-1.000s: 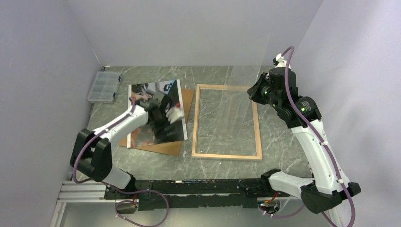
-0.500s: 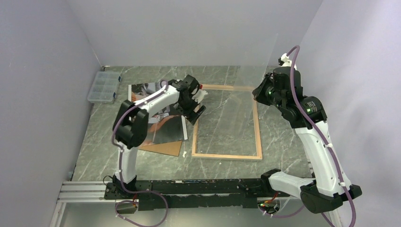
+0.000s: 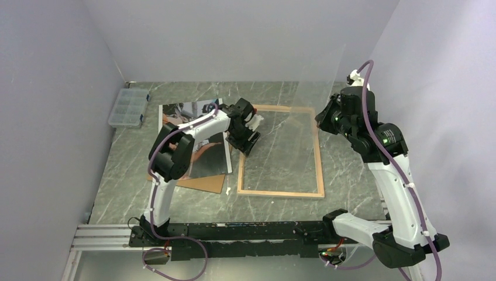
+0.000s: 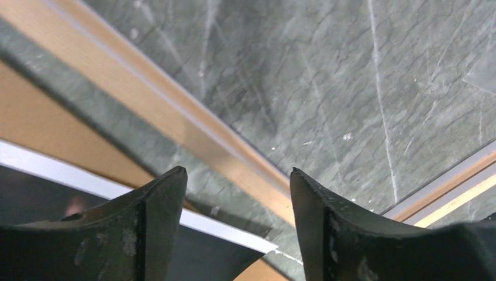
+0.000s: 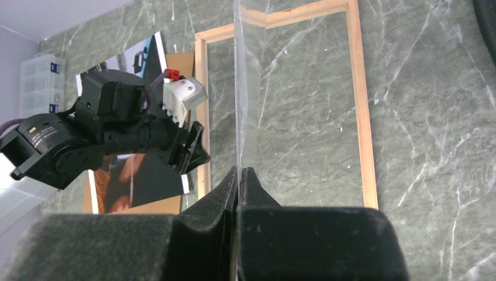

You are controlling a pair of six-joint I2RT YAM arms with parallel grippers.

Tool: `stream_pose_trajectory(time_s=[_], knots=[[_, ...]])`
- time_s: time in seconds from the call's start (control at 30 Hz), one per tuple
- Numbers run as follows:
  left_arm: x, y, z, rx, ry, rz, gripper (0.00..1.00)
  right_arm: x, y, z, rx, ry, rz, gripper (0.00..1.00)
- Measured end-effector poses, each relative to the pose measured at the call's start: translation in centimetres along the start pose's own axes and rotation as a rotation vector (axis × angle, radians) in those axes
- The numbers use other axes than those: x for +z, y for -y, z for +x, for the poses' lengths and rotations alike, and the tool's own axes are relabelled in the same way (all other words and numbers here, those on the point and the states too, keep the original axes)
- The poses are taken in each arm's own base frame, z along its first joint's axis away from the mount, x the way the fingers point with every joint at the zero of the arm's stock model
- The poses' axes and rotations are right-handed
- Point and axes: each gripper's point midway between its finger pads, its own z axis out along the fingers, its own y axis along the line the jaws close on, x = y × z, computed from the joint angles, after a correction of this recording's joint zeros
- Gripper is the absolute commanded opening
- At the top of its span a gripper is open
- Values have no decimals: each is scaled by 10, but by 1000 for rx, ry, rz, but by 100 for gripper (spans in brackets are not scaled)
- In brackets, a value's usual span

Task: Put the photo into the frame

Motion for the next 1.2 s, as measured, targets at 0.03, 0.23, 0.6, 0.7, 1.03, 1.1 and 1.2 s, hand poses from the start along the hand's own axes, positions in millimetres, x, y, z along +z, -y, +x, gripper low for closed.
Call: stream_pose_trajectory(time_s=[0.03, 0.23, 0.6, 0.7, 1.03, 1.1, 1.2], knots=[[4, 3, 0, 5, 3, 3, 65, 1, 0, 2, -2, -6, 1, 0], [22, 8, 10, 36, -11, -36, 52, 7, 0, 9, -19, -40, -2, 0], [19, -3, 17, 52, 64, -101, 44, 18, -4, 26, -25, -100, -33, 0], [16, -11, 22, 54, 70, -124, 44, 24, -7, 32, -26, -127, -44, 0], [9, -19, 26, 52, 54, -134, 87, 39, -20, 41, -43, -191, -87, 0], [0, -23, 28, 17, 38, -115, 90, 42, -23, 40, -48, -202, -92, 0], [-30, -36, 21, -48, 69, -84, 94, 44, -31, 36, -49, -213, -110, 0]])
